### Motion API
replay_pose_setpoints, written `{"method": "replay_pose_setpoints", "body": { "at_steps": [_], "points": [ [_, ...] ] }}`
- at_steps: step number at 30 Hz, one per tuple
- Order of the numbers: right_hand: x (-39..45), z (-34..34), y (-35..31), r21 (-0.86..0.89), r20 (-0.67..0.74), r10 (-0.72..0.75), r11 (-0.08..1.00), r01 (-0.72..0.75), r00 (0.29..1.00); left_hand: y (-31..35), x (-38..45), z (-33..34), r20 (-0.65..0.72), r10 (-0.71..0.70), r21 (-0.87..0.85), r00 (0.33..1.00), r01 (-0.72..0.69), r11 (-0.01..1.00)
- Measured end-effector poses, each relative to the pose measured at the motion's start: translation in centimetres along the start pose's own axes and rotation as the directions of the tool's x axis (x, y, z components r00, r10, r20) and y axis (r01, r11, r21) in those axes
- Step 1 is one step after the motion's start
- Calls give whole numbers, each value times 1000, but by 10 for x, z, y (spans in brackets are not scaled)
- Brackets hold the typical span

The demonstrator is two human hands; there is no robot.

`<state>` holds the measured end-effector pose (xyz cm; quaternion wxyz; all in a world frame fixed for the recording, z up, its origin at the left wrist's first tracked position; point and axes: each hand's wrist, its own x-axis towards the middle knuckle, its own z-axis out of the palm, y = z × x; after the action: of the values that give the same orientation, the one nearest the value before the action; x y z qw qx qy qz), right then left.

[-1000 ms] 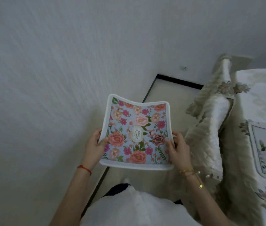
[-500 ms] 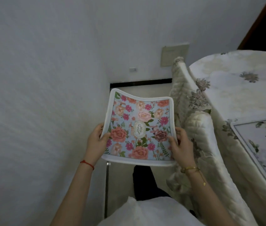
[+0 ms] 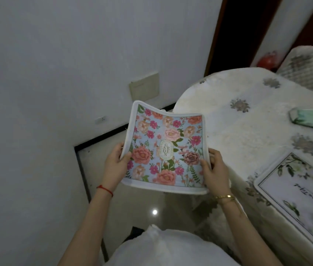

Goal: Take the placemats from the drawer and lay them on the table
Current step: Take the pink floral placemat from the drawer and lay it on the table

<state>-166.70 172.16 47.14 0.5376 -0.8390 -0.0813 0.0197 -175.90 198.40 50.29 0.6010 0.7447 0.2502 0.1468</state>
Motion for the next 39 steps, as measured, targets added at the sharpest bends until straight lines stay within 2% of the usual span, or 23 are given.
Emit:
{"method": "replay_pose_setpoints", "body": {
  "at_steps": [6, 12, 20, 28, 34, 39],
  "points": [
    [74, -9, 13, -46, -249, 118, 990, -134, 961, 20, 131, 62, 232, 42, 29, 972, -50, 998],
    [142, -18, 43, -16, -442, 235, 963, -269, 866, 28, 245, 149, 479, 68, 24, 875, -91, 996],
    [224, -18, 94, 93, -566, 448, 868, -487, 692, 10, 363, 272, 696, -26, 115, 718, -76, 990],
    [259, -14, 139, 80, -636, 555, 739, -669, 536, -20, 410, 351, 816, -148, 202, 558, -35, 979],
    [255, -6, 163, 88, -649, 579, 702, -706, 494, -43, 419, 366, 822, -149, 247, 550, -108, 963],
    [250, -5, 174, 91, -626, 601, 688, -720, 496, -49, 422, 366, 782, -107, 284, 614, -199, 938]
  ]
}}
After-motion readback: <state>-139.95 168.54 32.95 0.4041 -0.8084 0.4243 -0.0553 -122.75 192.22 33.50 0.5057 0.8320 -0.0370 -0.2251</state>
